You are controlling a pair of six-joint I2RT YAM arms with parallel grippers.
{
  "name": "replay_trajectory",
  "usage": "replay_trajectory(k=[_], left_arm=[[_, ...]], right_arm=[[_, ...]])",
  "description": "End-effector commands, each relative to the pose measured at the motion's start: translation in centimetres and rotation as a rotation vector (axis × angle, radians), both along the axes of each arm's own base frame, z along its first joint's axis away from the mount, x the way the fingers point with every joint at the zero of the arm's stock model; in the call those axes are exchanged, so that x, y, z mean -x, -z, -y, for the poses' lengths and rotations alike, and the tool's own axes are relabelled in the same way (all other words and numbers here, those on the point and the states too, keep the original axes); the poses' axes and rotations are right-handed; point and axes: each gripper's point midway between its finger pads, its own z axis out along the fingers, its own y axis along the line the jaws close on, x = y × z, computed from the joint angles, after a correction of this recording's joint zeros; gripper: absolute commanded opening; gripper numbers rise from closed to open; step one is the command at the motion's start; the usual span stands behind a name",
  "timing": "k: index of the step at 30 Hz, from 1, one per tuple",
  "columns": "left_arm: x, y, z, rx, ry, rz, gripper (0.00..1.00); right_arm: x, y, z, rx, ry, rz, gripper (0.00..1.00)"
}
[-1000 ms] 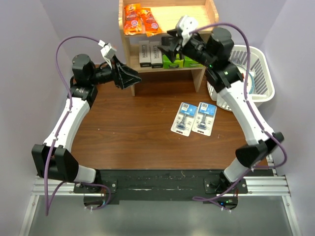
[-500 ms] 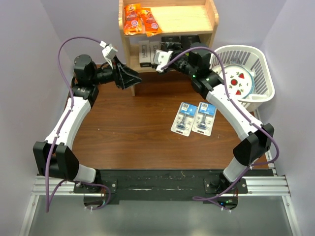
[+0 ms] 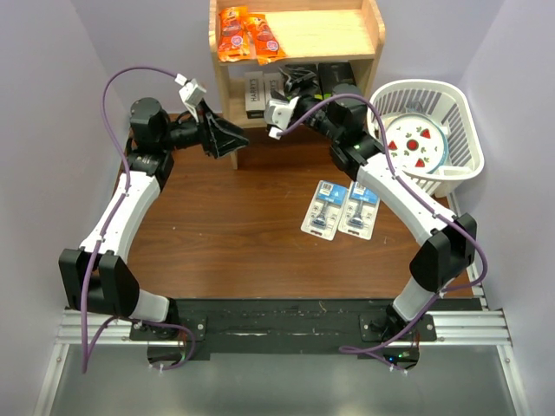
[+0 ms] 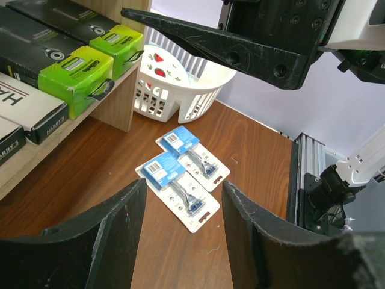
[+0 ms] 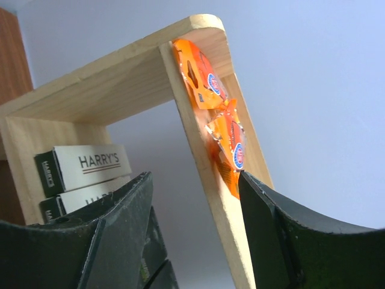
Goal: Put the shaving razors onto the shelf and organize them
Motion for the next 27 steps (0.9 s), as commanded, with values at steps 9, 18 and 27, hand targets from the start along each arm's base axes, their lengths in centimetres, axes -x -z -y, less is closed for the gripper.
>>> replay_trajectory(k=[9,18,27], left_arm=[[-0.6,-0.6,-0.1,0.021,0.008,0.033,0.57],[-0.8,-0.7,-0.2,0.031,0.004,0.033,0.57],[-1.1,-0.9,-0.2,0.043,0.002,0.03,0.57]], right_arm=[[-1.2,-4.3,0.7,-0.018,0.092,0.183,0.63],[-3.5,-3.8,-0.3,-0.007,0.117,0.17,0.53],[-4.1,-4.5,-0.5,0.007,0.131,0.21,0.41]])
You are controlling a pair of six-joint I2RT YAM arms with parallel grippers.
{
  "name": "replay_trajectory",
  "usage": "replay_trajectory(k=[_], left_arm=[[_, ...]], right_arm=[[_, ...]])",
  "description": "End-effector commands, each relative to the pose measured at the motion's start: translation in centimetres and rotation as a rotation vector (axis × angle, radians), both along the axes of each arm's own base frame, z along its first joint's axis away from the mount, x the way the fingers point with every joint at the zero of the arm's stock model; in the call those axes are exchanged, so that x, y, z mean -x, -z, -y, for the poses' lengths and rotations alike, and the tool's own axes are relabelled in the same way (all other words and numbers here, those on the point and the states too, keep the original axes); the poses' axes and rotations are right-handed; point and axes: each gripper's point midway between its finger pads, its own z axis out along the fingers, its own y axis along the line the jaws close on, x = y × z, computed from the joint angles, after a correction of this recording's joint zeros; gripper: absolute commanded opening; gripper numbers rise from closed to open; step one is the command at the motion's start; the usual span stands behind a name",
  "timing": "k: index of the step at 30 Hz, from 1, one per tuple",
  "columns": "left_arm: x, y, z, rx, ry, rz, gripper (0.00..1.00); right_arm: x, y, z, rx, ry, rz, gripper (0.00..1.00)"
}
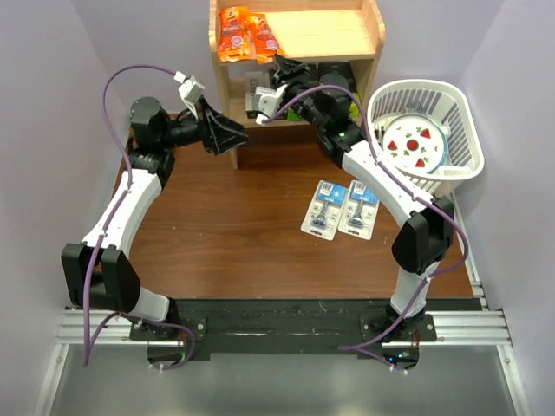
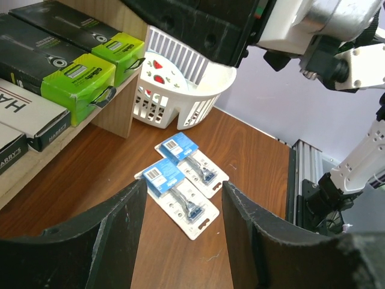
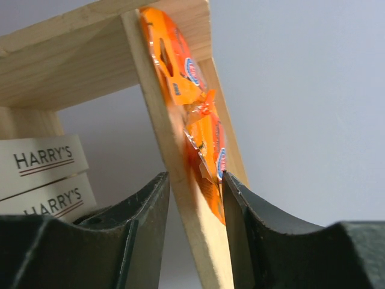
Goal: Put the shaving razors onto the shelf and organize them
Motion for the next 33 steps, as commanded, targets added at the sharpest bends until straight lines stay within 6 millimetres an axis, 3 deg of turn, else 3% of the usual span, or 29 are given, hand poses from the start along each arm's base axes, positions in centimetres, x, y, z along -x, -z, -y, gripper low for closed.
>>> replay_trajectory(k=[1,10,17,30,33], left_arm=[[-0.4,-0.5,-0.3,0.015,-0.001,0.023,0.57],[-0.3,-0.2,-0.6,0.014,-0.012,0.015,0.57],[-0.7,0.0,-0.9,0.013,-0.027,0.009,0.58],[-1.1,0.0,-0.9,0.017,-0.03,0.005,0.58],[-1.0,-0.1,-0.9,0.02,-0.027,0.004,0.58]], right_arm=[[0.4,-3.6,0.2,-0.025,0.016,0.097,0.4],[-0.6,-3.6,-1.0,0.011,0.003,0.102,0.21],[-1.2,-3.7,-1.9,0.011,-0.006,0.105,0.13],[-1.8,-3.4,-3.5,0.017,-0.012,0.122,0.14],[-1.5,-4.1,-3.1,-0.003,-0.005,0.133,0.25]])
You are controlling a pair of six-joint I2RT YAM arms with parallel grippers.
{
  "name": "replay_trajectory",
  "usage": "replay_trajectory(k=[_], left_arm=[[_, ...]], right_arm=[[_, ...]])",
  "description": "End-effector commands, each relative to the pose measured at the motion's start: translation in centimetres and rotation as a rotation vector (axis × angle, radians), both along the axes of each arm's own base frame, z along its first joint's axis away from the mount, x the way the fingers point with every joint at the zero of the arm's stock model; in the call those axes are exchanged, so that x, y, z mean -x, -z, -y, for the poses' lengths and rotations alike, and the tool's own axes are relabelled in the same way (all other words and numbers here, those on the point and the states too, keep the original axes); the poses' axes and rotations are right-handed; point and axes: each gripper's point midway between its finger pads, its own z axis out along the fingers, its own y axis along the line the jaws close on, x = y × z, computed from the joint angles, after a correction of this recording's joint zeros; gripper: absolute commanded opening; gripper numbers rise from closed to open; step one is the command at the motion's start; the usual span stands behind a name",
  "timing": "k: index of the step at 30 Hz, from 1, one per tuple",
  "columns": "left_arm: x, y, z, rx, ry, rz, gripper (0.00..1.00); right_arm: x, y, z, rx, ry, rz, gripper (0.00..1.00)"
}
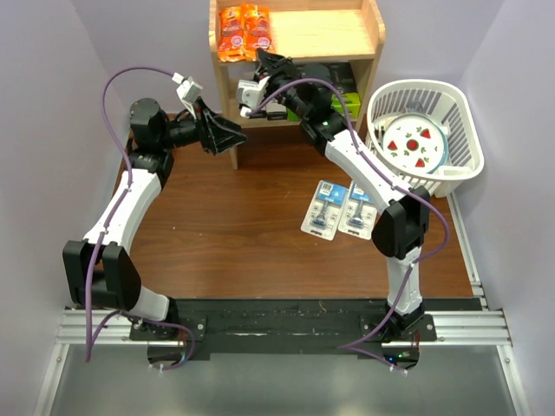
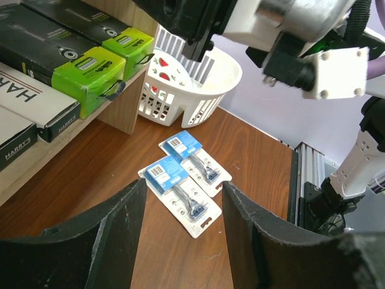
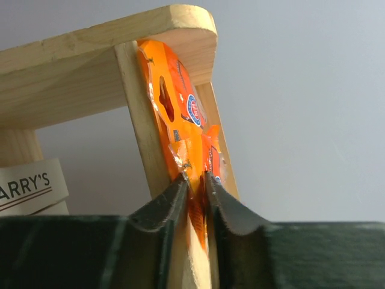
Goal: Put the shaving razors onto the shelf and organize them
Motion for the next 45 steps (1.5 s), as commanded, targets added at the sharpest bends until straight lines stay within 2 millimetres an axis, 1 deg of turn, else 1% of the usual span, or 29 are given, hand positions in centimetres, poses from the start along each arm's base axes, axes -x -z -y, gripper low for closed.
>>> replay_trajectory(k=[1,2,3,4,5,6,8,10,13,14,15,16,17,18,19,20,21,22,24,25,26,27,28,29,33,37,40,44,45], left_arm=[[-0.4,-0.9,-0.3,0.014,-0.006,0.029,0.58],[-0.4,-0.8,-0.3,0.014,-0.006,0.029,0.58],[-0.3,-0.9,-0.2,0.015,-0.004,0.029,0.58],[-0.3,-1.0,-0.3,0.016,-0.005,0.033,0.58],[-0.2,-1.0,-0.3,0.015,-0.004,0.035,0.58],[-0.2,-1.0,-0.3,0.015,-0.004,0.035,0.58],[-0.2,-1.1,-0.4,0.013,-0.021,0.043,0.58],[0.0,-0.7,-0.5,0.009,-0.032,0.041,0.58],[0.9,0.5,-0.2,0.014,-0.046,0.024,0.59],[1.4,1.0,0.0,0.017,-0.049,0.02,0.59],[2.4,2.6,0.3,0.015,-0.05,-0.008,0.59],[3.2,3.0,1.5,0.02,-0.041,0.0,0.59],[4.0,3.9,2.3,0.018,-0.029,-0.012,0.59],[5.1,5.7,3.0,0.008,-0.017,-0.05,0.59],[6.3,6.7,4.7,0.003,0.007,-0.075,0.59],[7.0,7.6,5.4,0.001,0.015,-0.098,0.59],[8.5,9.9,6.6,-0.01,0.041,-0.16,0.59],[8.1,10.8,6.8,-0.01,-0.001,-0.172,0.59],[8.3,13.9,7.2,-0.027,-0.04,-0.266,0.58],[7.4,14.7,7.0,-0.02,-0.09,-0.286,0.58],[7.0,16.3,7.1,-0.029,-0.105,-0.327,0.58],[7.0,17.4,7.1,-0.035,-0.116,-0.352,0.58],[6.4,18.0,7.0,-0.039,-0.144,-0.352,0.58],[6.1,19.2,6.9,-0.058,-0.163,-0.368,0.58],[5.6,20.8,6.2,-0.105,-0.204,-0.356,0.58],[5.9,21.8,5.2,-0.133,-0.252,-0.388,0.58],[6.6,22.6,4.5,-0.152,-0.264,-0.416,0.59],[7.2,23.0,3.5,-0.164,-0.282,-0.424,0.59],[7.0,23.1,3.0,-0.162,-0.296,-0.426,0.59]], right_arm=[[1.2,-2.6,0.7,-0.052,0.004,0.049,0.37],[2.2,-4.1,1.2,-0.075,0.0,0.079,0.42],[2.3,-2.9,1.2,-0.061,-0.001,0.058,0.47],[2.7,-3.1,1.6,-0.061,0.002,0.073,0.52],[4.2,-4.9,2.7,-0.08,0.004,0.104,0.59],[4.3,-2.8,2.8,-0.055,0.01,0.075,0.62],[5.8,-3.3,3.9,-0.066,0.01,0.094,0.68],[8.3,-3.4,5.5,-0.092,0.002,0.076,0.7],[11.4,-2.0,7.9,-0.161,-0.004,-0.011,0.78],[12.1,-1.1,8.4,-0.174,-0.004,-0.054,0.79],[13.2,0.3,9.9,-0.192,0.025,-0.108,0.79],[13.4,2.5,10.4,-0.236,0.034,-0.224,0.79],[13.7,4.0,11.1,-0.258,0.062,-0.286,0.79],[13.5,7.4,12.3,-0.27,0.131,-0.377,0.79],[14.1,9.6,13.0,-0.327,0.161,-0.505,0.78],[14.4,11.6,13.2,-0.355,0.181,-0.593,0.77],[14.5,14.4,13.8,-0.432,0.229,-0.721,0.77],[14.2,16.9,15.1,-0.461,0.326,-0.792,0.77],[14.1,20.6,16.0,-0.578,0.42,-0.942,0.76],[14.0,22.2,16.4,-0.604,0.461,-0.999,0.76],[13.5,24.9,17.3,-0.614,0.538,-1.069,0.75],[13.3,26.0,17.5,-0.692,0.579,-1.133,0.74],[13.6,27.7,18.1,-0.694,0.635,-1.2,0.68],[13.5,29.2,18.1,-0.702,0.673,-1.249,0.66],[13.8,30.6,17.7,-0.86,0.723,-1.345,0.69],[15.3,33.9,18.4,-0.974,0.89,-1.47,0.72],[15.7,36.0,18.0,-1.035,0.947,-1.537,0.72],[15.2,38.0,18.1,-1.064,1.037,-1.547,0.68],[14.9,38.9,18.5,-1.078,1.089,-1.545,0.67]])
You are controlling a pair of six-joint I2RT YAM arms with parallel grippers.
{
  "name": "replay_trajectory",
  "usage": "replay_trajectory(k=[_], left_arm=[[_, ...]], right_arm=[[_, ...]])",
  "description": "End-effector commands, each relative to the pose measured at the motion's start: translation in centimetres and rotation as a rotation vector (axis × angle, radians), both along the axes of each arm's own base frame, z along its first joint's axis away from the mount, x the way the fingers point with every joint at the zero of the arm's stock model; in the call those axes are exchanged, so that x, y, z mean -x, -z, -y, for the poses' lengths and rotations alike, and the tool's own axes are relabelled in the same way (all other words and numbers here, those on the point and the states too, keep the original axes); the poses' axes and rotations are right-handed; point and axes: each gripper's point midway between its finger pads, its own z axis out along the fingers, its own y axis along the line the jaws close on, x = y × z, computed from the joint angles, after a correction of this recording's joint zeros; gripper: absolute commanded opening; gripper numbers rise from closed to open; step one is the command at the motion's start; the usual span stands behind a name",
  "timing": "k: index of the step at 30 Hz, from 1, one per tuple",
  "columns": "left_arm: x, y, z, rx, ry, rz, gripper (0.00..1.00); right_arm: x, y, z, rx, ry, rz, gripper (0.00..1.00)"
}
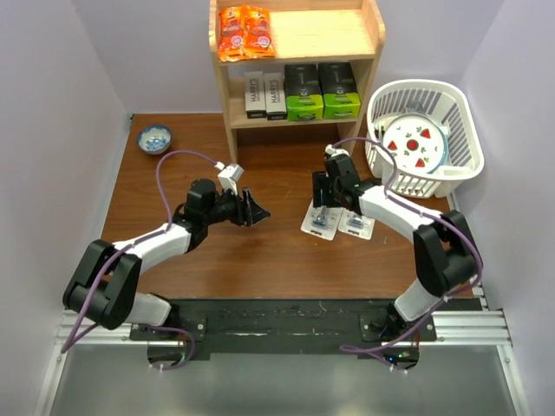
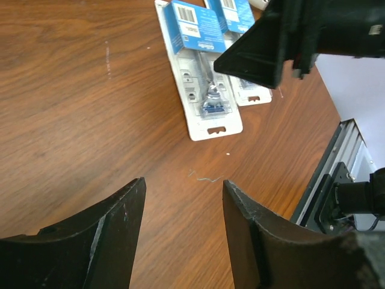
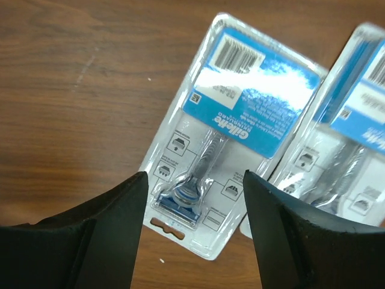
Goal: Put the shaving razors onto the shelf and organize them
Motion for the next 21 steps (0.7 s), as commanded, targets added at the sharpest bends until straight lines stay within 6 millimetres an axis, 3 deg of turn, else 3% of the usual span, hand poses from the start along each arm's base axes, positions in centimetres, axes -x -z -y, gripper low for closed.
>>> replay_trajectory(k=[1,6,8,15,17,18,20,21], left_arm=[[-0.6,-0.5,-1.8,-0.024,-0.051,0.051,0.59],[-1.9,-0.7,-4.3,-0.024,-0.125,0.053,0.59],[-2.3,-0.7,-5.1,-0.023,-0.15,0.051,0.59],[-3.2,-1.0,-6.8,-0.016,-0.207,0.055,0.59],[-3.3,-1.1,-6.9,-0.016,-0.208,0.06,0.59],[-3.4,-1.2,-6.8,-0.015,-0.208,0.063,0.59],[-3.4,-1.3,-6.9,-0.014,-0.21,0.064,0.59],[-3.4,-1.5,-6.9,-0.01,-0.21,0.074,0.59]], right_arm=[[-1.2,1.2,0.6,-0.027,0.192,-0.057,0.67],[-2.9,2.6,0.4,-0.019,0.236,-0.086,0.61],[-3.1,3.5,0.5,0.003,0.246,-0.11,0.5],[-1.0,6.0,1.9,0.11,0.258,-0.203,0.23],[-0.5,5.8,1.3,0.104,0.179,-0.209,0.15],[-1.0,4.4,0.2,0.055,0.132,-0.168,0.0],[-1.4,2.5,-1.1,0.022,0.034,-0.121,0.0],[-1.6,0.3,-2.1,-0.029,-0.007,-0.081,0.0]])
